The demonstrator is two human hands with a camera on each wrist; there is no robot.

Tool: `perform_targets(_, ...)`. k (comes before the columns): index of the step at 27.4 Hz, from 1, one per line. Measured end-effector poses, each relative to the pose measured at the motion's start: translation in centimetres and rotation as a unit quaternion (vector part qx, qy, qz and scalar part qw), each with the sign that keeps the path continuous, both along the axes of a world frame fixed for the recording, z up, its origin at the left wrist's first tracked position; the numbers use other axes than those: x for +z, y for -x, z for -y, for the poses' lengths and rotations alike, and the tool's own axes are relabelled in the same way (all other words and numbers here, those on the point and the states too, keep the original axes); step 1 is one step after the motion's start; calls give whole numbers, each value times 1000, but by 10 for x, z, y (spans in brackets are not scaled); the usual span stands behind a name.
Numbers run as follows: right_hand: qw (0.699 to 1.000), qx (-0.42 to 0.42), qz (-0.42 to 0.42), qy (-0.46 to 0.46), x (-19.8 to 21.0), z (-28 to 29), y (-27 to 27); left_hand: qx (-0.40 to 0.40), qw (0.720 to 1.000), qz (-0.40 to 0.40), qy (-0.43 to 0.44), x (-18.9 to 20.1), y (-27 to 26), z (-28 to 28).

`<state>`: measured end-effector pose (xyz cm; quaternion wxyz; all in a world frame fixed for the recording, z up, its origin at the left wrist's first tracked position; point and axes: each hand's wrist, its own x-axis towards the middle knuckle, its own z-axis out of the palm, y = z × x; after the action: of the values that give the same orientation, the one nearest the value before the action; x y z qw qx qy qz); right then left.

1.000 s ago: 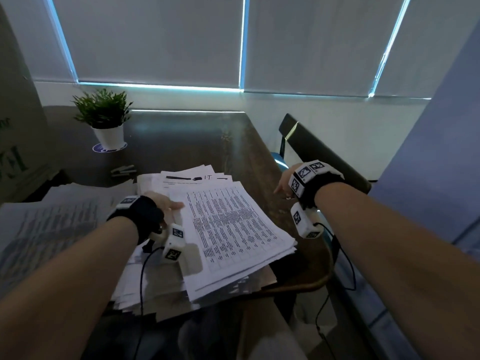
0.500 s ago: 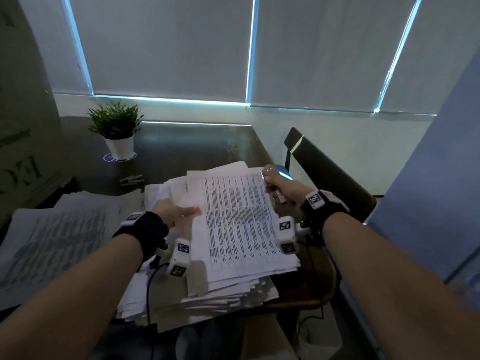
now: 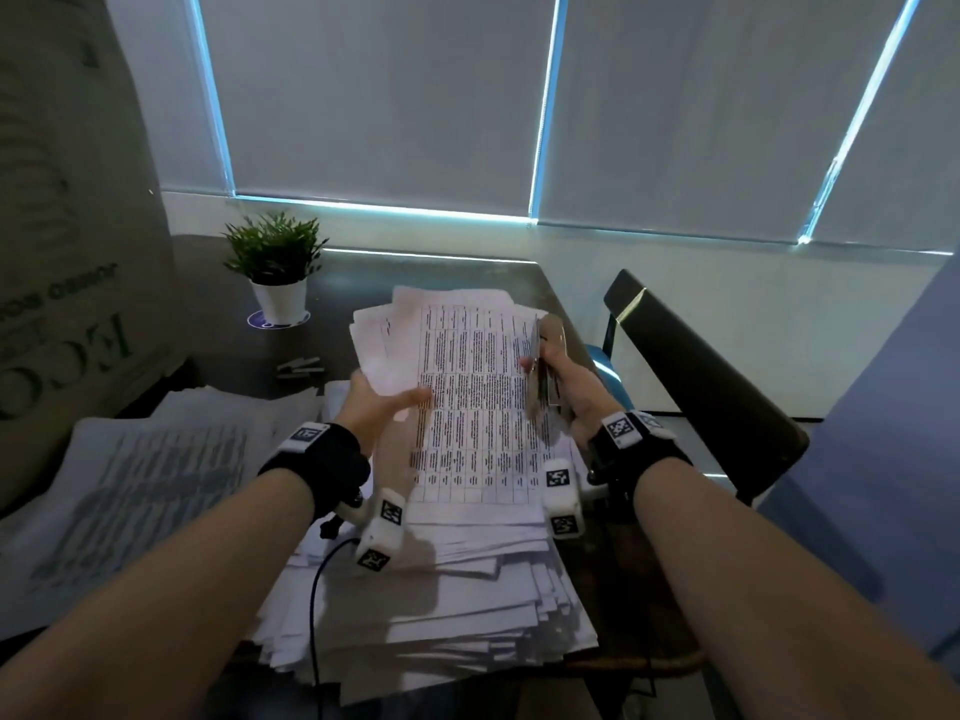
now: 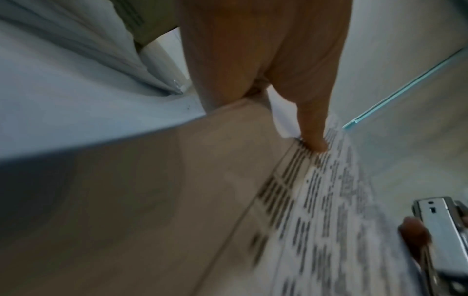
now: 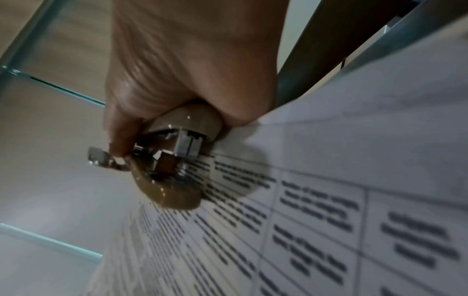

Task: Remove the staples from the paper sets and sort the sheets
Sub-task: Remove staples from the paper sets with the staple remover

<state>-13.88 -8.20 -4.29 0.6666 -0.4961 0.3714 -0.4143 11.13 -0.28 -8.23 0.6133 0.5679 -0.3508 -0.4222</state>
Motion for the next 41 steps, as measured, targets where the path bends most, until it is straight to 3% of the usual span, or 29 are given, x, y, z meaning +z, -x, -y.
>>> perform_targets(2, 999, 30, -21, -5, 4, 0, -9, -54, 997, 32, -36, 9, -7, 0)
perform_targets(5, 998, 46, -31, -9, 8, -2, -30, -73, 991, 77, -83, 26, -23, 6)
perform_targets(9, 992, -73, 76, -74, 3, 8, -78, -37, 957, 211, -197, 28, -58, 10)
perform_targets(11, 984, -76, 118, -108, -2, 12, -103, 55, 937, 283, -198, 29, -70, 5)
perform_targets(14, 991, -44, 57, -115, -13, 8, -137, 200, 882, 370, -211, 25, -89, -7)
perform_targets(18, 990, 65, -63, -110, -31, -21, -184, 224, 840, 411, -274, 13, -114, -36)
perform_targets(20, 990, 92, -51, -96, -36, -40, -203, 269, 805, 435, -299, 6, -129, -54)
perform_targets(23, 981, 164, -15, -104, -41, -57, -219, 311, 724, 548, -282, 0, -140, -62)
perform_targets(24, 980, 172, -28, -94, -43, -59, -223, 296, 721, 575, -251, 2, -137, -58)
perform_targets(27, 990, 117, -24, -78, -47, -53, -221, 131, 803, 562, -145, 12, -112, -39)
perform_targets(29, 995, 49, 2, -84, -48, -42, -207, 7, 820, 554, -143, 13, -89, -29)
perform_targets(34, 982, -105, 52, -150, -62, -12, -150, -99, 818, 528, -206, -4, -55, 11)
perform_targets(39, 943, -117, 209, -231, -71, -8, -119, -52, 776, 576, -253, -3, -44, 44)
perform_targets(41, 937, -121, 219, -243, -73, -6, -119, -50, 782, 567, -254, -1, -44, 52)
